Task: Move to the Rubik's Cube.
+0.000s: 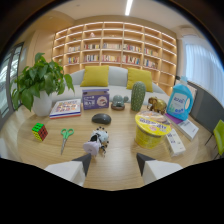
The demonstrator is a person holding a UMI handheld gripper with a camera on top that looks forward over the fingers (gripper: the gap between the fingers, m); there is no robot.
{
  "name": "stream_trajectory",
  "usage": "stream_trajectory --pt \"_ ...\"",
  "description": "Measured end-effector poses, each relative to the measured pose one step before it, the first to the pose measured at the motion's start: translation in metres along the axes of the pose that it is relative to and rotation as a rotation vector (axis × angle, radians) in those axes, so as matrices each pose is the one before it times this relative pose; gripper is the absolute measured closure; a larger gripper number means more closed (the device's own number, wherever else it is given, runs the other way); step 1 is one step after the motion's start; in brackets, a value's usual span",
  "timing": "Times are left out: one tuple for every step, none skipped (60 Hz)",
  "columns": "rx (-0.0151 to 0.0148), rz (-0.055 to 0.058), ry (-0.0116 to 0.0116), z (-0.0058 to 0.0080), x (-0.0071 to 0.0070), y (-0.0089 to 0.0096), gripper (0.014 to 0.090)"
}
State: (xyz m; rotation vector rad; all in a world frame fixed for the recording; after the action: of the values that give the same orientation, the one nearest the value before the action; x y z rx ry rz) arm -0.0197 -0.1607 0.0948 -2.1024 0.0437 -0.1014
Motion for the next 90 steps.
stream_trajectory --pt "-0.00009 -0.0009 0.00195 -0.00030 0.00039 0.00023 0.0182" --pt "0.00043 -0.0002 0.00274 -0.00030 0.00044 0.00023 0.0183" --pt "0.00057 -0.0005 0.00283 -0.00035 0.00034 0.00038 0.0183" --pt "0.00059 -0.0009 0.00218 -0.00055 0.00004 0.00030 0.0183" --pt "0.00036 -0.0014 0.00181 -0.00031 -0.00020 0.00029 0.0184" --pt "-0.00024 -0.0023 0.00214 -0.00052 0.00004 0.00092 0.0185" --pt "0.00063 -0.0018 0.00128 -0.00198 0.00101 0.00066 0.0184" --pt "-0.00200 -0.0016 0.00247 -0.00725 -0.00222 -0.00152 0.0185" --pt "-0.00054 -0.0011 0.00283 -0.00159 0.00048 0.00061 0.0184" --pt "-0.00030 0.0000 0.00367 -0.00163 0.00007 0.00049 0.0185" --pt "-0.00064 0.0012 0.00373 -0.00213 -0.00020 0.00086 0.0186" --pt "-0.00064 0.0019 0.00276 -0.00224 -0.00093 0.00092 0.0188" --pt "-0.00039 0.0023 0.00081 -0.00206 -0.00161 0.00064 0.0187" --pt "-0.00231 0.0022 0.00185 -0.00341 -0.00467 -0.00191 0.0186" --pt "0.00007 0.0023 -0.00162 -0.00216 -0.00272 0.00035 0.0190" --pt "-0.00041 0.0026 -0.00145 0.00090 -0.00378 -0.00016 0.0191" --pt "0.00007 0.0038 -0.00202 -0.00535 -0.00231 0.00224 0.0193" --pt "-0.00129 0.0042 -0.00145 -0.00287 -0.00313 0.00078 0.0194" --pt "-0.00150 0.0041 -0.00203 -0.00271 -0.00375 0.00111 0.0196" --pt "-0.00208 0.0039 -0.00355 -0.00267 -0.00431 0.00128 0.0196" --pt "-0.00239 0.0044 -0.00447 -0.00243 -0.00467 0.00129 0.0197" --pt "-0.00230 0.0048 -0.00515 -0.00238 -0.00513 0.00125 0.0195" --pt "-0.00248 0.0047 -0.00465 -0.00057 -0.00630 0.00025 0.0196" --pt "-0.00183 0.0050 -0.00477 -0.00234 -0.00526 0.00141 0.0195" --pt "-0.00162 0.0050 -0.00320 -0.00274 -0.00595 0.00282 0.0197" --pt "-0.00248 0.0055 -0.00297 -0.00215 -0.00522 0.00137 0.0197" --pt "-0.00203 0.0048 -0.00287 -0.00151 -0.00592 0.00133 0.0195" --pt "-0.00157 0.0037 -0.00340 -0.00125 -0.00612 0.00148 0.0197" --pt "-0.00091 0.0027 -0.00382 -0.00113 -0.00640 0.00120 0.0199" --pt "-0.00125 0.0027 -0.00388 -0.00054 -0.00657 -0.00006 0.0197" --pt "-0.00034 0.0020 -0.00342 -0.00103 -0.00675 0.00126 0.0196" --pt "-0.00058 0.0018 -0.00278 -0.00216 -0.00798 0.00163 0.0195" --pt "-0.00003 -0.0001 -0.00363 0.00138 -0.00590 0.00094 0.0197" --pt "-0.00035 -0.0005 -0.00448 0.00000 -0.00654 0.00077 0.0196" --pt "-0.00067 -0.0019 -0.00400 0.00013 -0.00681 0.00098 0.0196" --pt "-0.00083 -0.0018 -0.00501 -0.00124 -0.00816 0.00055 0.0195" --pt "-0.00028 -0.0037 -0.00523 0.00044 -0.00757 0.00090 0.0195" --pt "0.00022 -0.0041 -0.00457 0.00026 -0.00908 0.00101 0.0194" --pt "-0.00148 -0.0046 -0.00622 0.00139 -0.00670 0.00069 0.0193" --pt "-0.00148 -0.0037 -0.00587 0.00107 -0.00737 0.00044 0.0194" --pt "-0.00143 -0.0036 -0.00567 0.00132 -0.00728 0.00045 0.0195" --pt "-0.00078 -0.0035 -0.00492 0.00116 -0.00779 0.00003 0.0193" --pt "-0.00079 -0.0034 -0.00472 0.00180 -0.00716 0.00022 0.0192" --pt "-0.00025 -0.0030 -0.00419 0.00196 -0.00731 0.00000 0.0191" --pt "0.00060 -0.0022 -0.00386 0.00255 -0.00778 -0.00028 0.0192" --pt "0.00123 -0.0014 -0.00430 0.00216 -0.00699 -0.00019 0.0191" --pt "0.00143 -0.0010 -0.00452 0.00231 -0.00686 -0.00073 0.0191" --pt "0.00147 -0.0010 -0.00471 0.00233 -0.00685 -0.00055 0.0190" --pt "0.00213 -0.0005 -0.00482 0.00303 -0.00691 -0.00081 0.0190" --pt "0.00229 -0.0009 -0.00431 0.00285 -0.00673 -0.00075 0.0188" --pt "0.00156 -0.0008 -0.00394 0.00366 -0.00691 -0.00103 0.0185" --pt "0.00099 -0.0011 -0.00302 0.00352 -0.00602 -0.00037 0.0184" --pt "0.00059 -0.0019 -0.00287 0.00416 -0.00554 -0.00014 0.0183" --pt "-0.00037 -0.0024 -0.00189 0.00343 -0.00570 -0.00048 0.0182" --pt "-0.00203 -0.0029 -0.00129 0.00330 -0.00586 -0.00088 0.0183" --pt "-0.00149 -0.0025 -0.00089 0.00373 -0.00511 -0.00049 0.0182" --pt "-0.00121 -0.0018 -0.00153 0.00403 -0.00436 -0.00004 0.0183" --pt "-0.00354 -0.0017 -0.00030 0.00396 -0.00502 -0.00063 0.0184" --pt "-0.00366 -0.0015 -0.00081 0.00419 -0.00469 -0.00001 0.0184" --pt "-0.00274 -0.0008 -0.00163 0.00412 -0.00404 0.00019 0.0184" --pt "-0.00281 0.0002 -0.00116 0.00418 -0.00407 -0.00011 0.0184" --pt "-0.00315 0.0008 -0.00146 0.00433 -0.00391 -0.00007 0.0186" --pt "-0.00373 0.0014 -0.00197 0.00406 -0.00381 0.00011 0.0184" --pt "-0.00339 0.0015 -0.00207 0.00398 -0.00342 -0.00001 0.0185" --pt "-0.00100 0.0022 -0.00182 0.00322 -0.00237 0.00013 0.0186" --pt "-0.00189 0.0030 0.00063 0.00378 -0.00274 -0.00060 0.0185" --pt "-0.00092 0.0028 0.00284 0.00494 -0.00254 -0.00037 0.0185" --pt "-0.00049 0.0028 0.00163 0.00359 -0.00146 -0.00066 0.0184" --pt "0.00029 0.0014 0.00256 0.00370 -0.00105 -0.00080 0.0184" --pt "0.00004 0.0003 0.00376 0.00369 -0.00045 -0.00075 0.0184" --pt "-0.00036 -0.0006 0.00469 0.00365 -0.00035 -0.00065 0.0184" --pt "0.00002 -0.0007 0.00531 0.00342 0.00008 -0.00073 0.0183" --pt "0.00101 -0.0002 0.00420 0.00327 -0.00017 -0.00074 0.0183" --pt "0.00078 0.0004 0.00147 0.00187 0.00008 -0.00131 0.0183" --pt "0.00180 0.0016 0.00123 0.00407 -0.00056 -0.00120 0.0184" --pt "0.00008 0.0008 0.00344 0.00331 -0.00076 -0.00030 0.0183" --pt "-0.00017 -0.0001 0.00196 0.00248 -0.00014 -0.00044 0.0183" --pt "-0.00044 -0.0007 0.00170 0.00265 -0.00018 -0.00041 0.0184" --pt "-0.00046 -0.0004 0.00150 0.00240 -0.00017 -0.00046 0.0181" --pt "-0.00104 -0.0002 0.00150 0.00245 -0.00013 -0.00037 0.0182" --pt "-0.00097 -0.0005 0.00097 0.00225 -0.00028 -0.00016 0.0182" --pt "-0.00136 -0.0003 0.00072 0.00226 -0.00027 0.00019 0.0183" --pt "-0.00146 -0.0004 0.00059 0.00184 -0.00012 0.00026 0.0182" --pt "-0.00001 -0.0002 0.00036 0.00233 -0.00028 0.00035 0.0182" --pt "-0.00125 -0.0001 0.00106 0.00190 0.00006 0.00064 0.0183" --pt "-0.00121 -0.0006 0.00033 0.00126 -0.00006 0.00067 0.0183" --pt "-0.00098 -0.0004 -0.00005 0.00112 -0.00004 0.00031 0.0184" --pt "-0.00012 0.0000 -0.00028 0.00108 -0.00003 0.00025 0.0185" --pt "0.00058 0.0000 0.00026 0.00088 0.00009 0.00020 0.0187" --pt "0.00027 0.0001 0.00061 0.00073 0.00005 0.00025 0.0186"
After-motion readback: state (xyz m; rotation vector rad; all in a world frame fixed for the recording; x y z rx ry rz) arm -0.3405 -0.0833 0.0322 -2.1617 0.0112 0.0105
